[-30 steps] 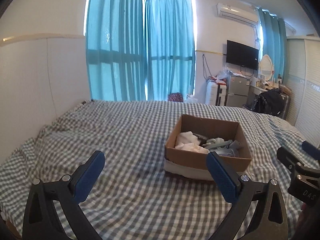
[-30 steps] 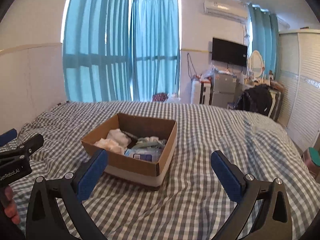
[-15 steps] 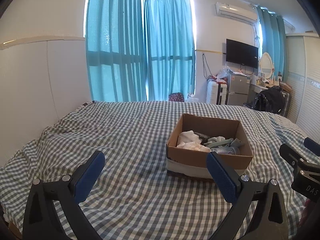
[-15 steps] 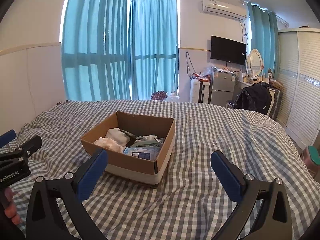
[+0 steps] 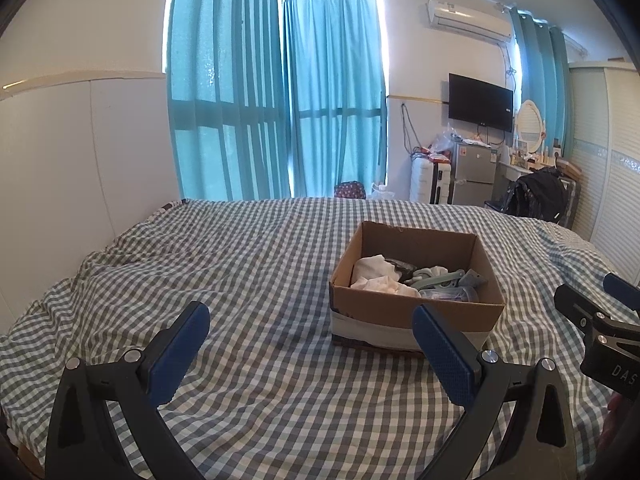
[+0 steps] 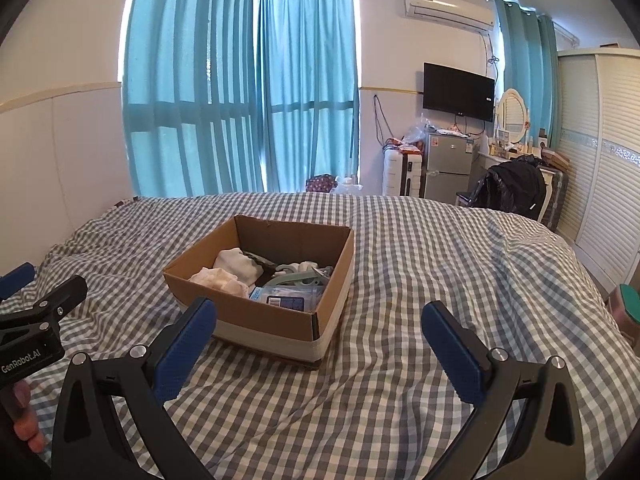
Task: Organize objects
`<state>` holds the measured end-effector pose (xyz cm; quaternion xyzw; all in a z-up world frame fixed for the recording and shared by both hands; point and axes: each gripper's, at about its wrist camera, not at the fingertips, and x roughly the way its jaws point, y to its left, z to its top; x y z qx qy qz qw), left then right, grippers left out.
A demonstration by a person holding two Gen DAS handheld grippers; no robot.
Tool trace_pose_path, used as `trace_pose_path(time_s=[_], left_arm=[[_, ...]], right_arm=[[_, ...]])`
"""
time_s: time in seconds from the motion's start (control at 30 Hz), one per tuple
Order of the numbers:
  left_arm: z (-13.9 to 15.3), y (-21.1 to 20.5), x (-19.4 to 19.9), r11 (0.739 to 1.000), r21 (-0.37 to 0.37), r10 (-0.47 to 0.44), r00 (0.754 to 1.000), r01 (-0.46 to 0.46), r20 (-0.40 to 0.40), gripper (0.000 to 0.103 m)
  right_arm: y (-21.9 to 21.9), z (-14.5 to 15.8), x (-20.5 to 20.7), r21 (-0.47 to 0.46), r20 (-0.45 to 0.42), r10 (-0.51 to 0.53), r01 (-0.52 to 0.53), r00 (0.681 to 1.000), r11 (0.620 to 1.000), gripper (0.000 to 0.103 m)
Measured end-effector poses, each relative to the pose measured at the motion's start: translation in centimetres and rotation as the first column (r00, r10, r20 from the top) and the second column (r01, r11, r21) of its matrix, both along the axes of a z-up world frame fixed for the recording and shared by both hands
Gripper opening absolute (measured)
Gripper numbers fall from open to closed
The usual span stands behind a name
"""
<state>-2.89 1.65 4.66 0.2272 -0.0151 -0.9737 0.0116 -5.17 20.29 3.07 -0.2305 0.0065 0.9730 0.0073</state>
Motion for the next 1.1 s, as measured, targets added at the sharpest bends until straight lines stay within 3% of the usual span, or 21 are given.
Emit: trace_pose_path(time_s=[1.1], left_arm=[[-0.14, 0.1, 0.49, 1.0, 0.004, -0.011, 1.0, 0.011, -0.003, 0.103]], right_arm=[[-0.19, -0.33, 0.16, 0.004, 0.01, -0.004, 0.004, 1.0, 1.0, 0.103]])
